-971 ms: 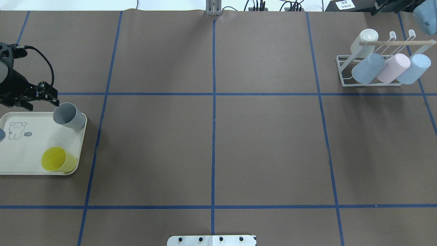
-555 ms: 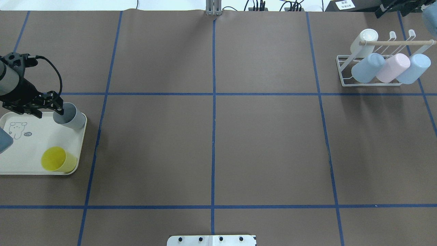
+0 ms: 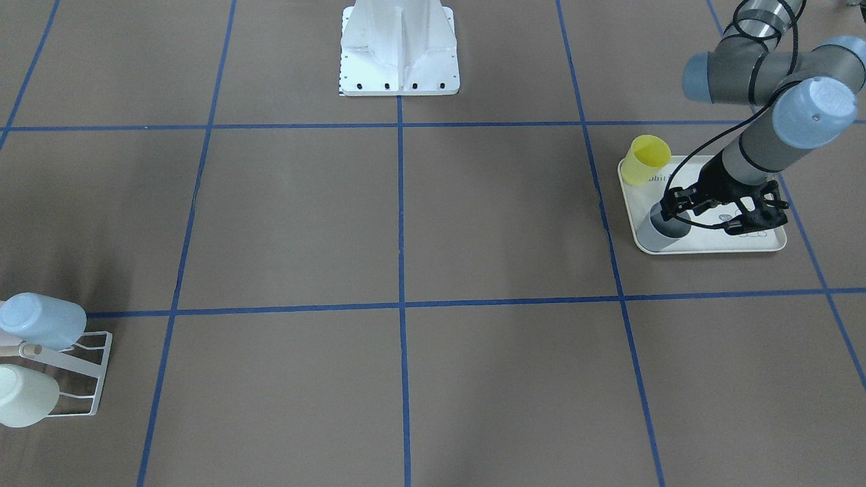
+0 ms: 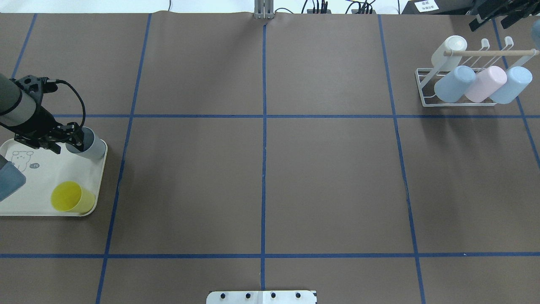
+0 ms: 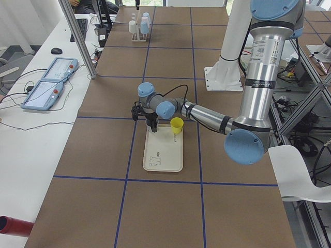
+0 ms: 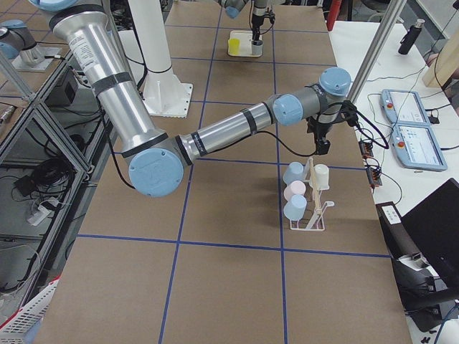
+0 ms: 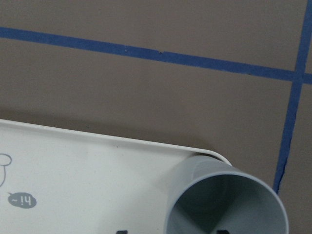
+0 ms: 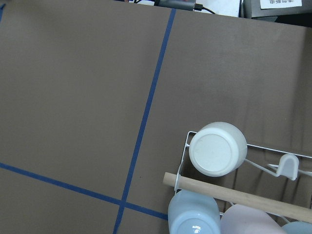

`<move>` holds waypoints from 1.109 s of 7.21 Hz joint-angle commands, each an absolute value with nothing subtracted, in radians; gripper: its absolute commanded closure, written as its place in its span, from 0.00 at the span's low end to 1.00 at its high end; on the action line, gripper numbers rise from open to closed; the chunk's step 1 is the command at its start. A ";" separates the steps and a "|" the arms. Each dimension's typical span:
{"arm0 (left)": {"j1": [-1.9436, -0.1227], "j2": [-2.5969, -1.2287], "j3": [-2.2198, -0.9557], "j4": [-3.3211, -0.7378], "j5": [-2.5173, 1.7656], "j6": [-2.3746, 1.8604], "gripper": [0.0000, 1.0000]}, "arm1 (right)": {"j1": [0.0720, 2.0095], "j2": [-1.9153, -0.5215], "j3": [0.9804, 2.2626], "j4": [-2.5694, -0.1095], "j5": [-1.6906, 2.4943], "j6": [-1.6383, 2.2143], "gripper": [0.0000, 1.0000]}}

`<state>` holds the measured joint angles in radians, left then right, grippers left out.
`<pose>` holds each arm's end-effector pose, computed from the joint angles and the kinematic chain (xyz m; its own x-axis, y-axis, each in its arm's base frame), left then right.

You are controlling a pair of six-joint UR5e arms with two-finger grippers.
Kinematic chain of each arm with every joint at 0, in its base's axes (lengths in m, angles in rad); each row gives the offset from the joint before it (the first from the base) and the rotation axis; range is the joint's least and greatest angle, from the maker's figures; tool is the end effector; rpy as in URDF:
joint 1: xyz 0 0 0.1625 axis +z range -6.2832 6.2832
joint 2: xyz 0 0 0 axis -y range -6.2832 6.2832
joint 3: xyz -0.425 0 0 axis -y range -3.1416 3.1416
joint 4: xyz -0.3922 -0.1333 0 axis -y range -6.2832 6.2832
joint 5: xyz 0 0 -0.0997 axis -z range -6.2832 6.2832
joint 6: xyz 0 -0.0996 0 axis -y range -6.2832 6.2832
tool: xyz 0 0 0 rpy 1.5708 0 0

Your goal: Transfer IKEA cup to right arm and place on rack

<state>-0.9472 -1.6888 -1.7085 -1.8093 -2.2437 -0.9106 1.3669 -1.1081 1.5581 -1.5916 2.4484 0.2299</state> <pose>0.2658 -0.4915 0.5066 0.6895 -0.1372 -0.7112 0.0498 0.9885 -0.1425 -0.0781 -0.6578 0.3886 0.5881 -0.2283 0.7759 0.0514 0.9680 0.2458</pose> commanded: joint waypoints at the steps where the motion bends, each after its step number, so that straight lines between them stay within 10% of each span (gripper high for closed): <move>1: -0.943 -1.690 -1.681 -1.839 -2.246 -0.914 0.64 | 1.365 -1.114 1.566 -1.592 2.451 0.238 0.01; 2: -0.943 -1.692 -1.689 -1.836 -2.258 -0.914 1.00 | 1.365 -1.115 1.572 -1.592 2.453 0.238 0.01; 8: -1.065 -1.695 -1.857 -1.809 -2.287 -0.983 1.00 | 1.244 -1.112 1.696 -1.578 2.416 0.524 0.01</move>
<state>-1.0587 -1.6754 -1.8089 -1.8176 -2.2815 -0.9345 1.2878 -1.1053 1.6368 -1.5810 2.4339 0.4199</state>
